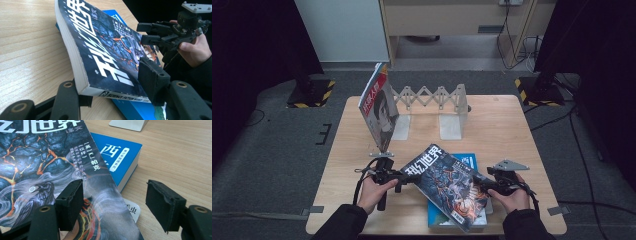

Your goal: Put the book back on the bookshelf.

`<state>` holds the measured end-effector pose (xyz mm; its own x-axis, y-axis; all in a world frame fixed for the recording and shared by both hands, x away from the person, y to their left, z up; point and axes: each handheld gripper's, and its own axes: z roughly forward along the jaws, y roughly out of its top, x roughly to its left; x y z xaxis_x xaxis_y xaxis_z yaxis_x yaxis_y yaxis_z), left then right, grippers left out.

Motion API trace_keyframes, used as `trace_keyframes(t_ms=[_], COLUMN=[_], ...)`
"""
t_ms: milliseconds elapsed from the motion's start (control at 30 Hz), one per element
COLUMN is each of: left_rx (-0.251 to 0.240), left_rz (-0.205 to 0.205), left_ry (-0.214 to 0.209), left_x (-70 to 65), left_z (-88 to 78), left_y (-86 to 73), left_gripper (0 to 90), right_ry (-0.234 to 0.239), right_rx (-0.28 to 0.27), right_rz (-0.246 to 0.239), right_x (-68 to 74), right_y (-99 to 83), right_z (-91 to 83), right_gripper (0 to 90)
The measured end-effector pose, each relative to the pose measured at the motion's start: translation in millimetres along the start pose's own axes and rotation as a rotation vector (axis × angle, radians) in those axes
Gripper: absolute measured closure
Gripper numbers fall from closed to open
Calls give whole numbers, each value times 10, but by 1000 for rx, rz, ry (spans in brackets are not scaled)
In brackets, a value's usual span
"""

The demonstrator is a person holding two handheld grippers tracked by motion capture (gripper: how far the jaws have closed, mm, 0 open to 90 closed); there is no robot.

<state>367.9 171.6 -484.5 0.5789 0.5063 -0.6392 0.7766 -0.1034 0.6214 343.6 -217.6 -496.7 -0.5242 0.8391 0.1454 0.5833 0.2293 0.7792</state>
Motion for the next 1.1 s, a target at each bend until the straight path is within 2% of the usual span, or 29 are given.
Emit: trace_keyframes(t_ms=[100, 233, 400, 533, 600, 667, 733, 833, 1033, 1100], left_rx=[-2, -5, -46, -44, -27, -19, -24, -35, -48, -71], left_rz=[2, -24, -71, -62, -35, -44, -65, -73, -62, -64], left_ry=[6, 15, 41, 66, 109, 108, 95, 79, 69, 69], left_x=[0, 20, 50, 61, 80, 89, 87, 67, -73, -138], left_z=[9, 24, 73, 81, 76, 71, 60, 47, -17, -60], left_y=[7, 18, 48, 48, 37, 35, 37, 47, 127, 181], left_gripper=[465, 465, 452, 454, 504, 544, 559, 608, 645, 668], right_ry=[2, 4, 4, 1, 3, 4, 4, 7, 26, 25], right_rx=[0, -1, -3, -5, -5, -4, -6, -3, -2, -7], right_rz=[3, 6, 1, -13, -11, -11, -7, 0, 13, 12], right_x=[-3, -2, 0, 5, 2, 0, -1, -8, -19, -29], right_y=[0, 1, 1, 3, 3, 3, 1, 0, 6, 13], right_z=[2, 4, 6, 5, 6, 5, 6, 5, 11, 5], right_gripper=[307, 306, 307, 307, 307, 307, 307, 307, 325, 324])
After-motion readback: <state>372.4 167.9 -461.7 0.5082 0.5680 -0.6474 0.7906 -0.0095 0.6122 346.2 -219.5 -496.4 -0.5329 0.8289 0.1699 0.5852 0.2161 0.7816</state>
